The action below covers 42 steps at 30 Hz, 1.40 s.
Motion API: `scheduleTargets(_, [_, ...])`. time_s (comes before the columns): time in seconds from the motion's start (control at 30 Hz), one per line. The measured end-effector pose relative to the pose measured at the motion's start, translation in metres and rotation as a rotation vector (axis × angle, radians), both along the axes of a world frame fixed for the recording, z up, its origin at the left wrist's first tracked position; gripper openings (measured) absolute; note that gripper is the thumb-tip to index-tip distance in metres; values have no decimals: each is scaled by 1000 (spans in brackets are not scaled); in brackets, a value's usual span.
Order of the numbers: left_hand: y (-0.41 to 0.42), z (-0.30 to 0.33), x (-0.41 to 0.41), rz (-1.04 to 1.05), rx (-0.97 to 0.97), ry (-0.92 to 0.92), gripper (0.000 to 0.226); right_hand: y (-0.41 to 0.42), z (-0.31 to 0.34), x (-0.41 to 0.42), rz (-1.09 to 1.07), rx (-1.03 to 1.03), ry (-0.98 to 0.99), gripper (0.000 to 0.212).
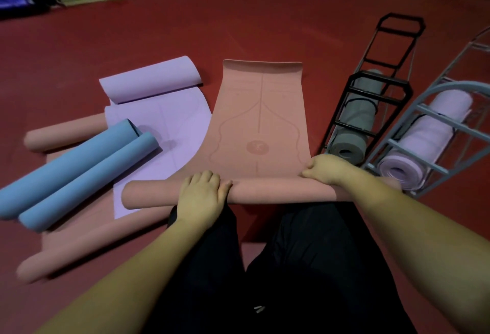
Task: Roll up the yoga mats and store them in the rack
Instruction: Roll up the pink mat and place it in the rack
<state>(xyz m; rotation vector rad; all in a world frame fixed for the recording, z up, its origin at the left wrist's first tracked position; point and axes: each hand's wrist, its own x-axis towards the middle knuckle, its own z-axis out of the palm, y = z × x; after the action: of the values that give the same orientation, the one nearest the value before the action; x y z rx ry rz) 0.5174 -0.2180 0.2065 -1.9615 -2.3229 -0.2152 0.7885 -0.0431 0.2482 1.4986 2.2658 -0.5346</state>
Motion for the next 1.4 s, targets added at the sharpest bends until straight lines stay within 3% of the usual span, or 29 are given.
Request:
scheduleTargets(0.2, [23,10,-2,-3,-59,-72,57,-39,-5,19,-101,475,247,56])
scheduleTargets(0.33, [45,18,-2,83,-194,-80,64,-61,-14,25,-20,580,236,58])
scheduleTargets(0.43, [52,30,-3,88,-269,-117,66,-53,-6,19,-76,532,194,54])
scheduleTargets(0.6, [57,51,-9,86,-390,-114,74,-33,16,18,-71,356,89,63])
scheduleTargets(0.87, [53,54,-5,115,-691,-239,54,-35,31,14,-26,-73,-43,61])
scheduleTargets(1.0, [55,39,-7,109,-725,-236,54,-35,24,11,20,-94,-25,50])
scheduleTargets(1.13, [59,35,-4,116,-678,-181,51,-30,18,16,-28,-79,3,50])
scheduleTargets(1.33, [66,30,-11,147,-535,-238,36,-17,21,6,-54,-116,-8,56])
scheduleTargets(1.4, [64,33,-8,150,-414,-237,37,-11,22,2,-65,-146,-60,60])
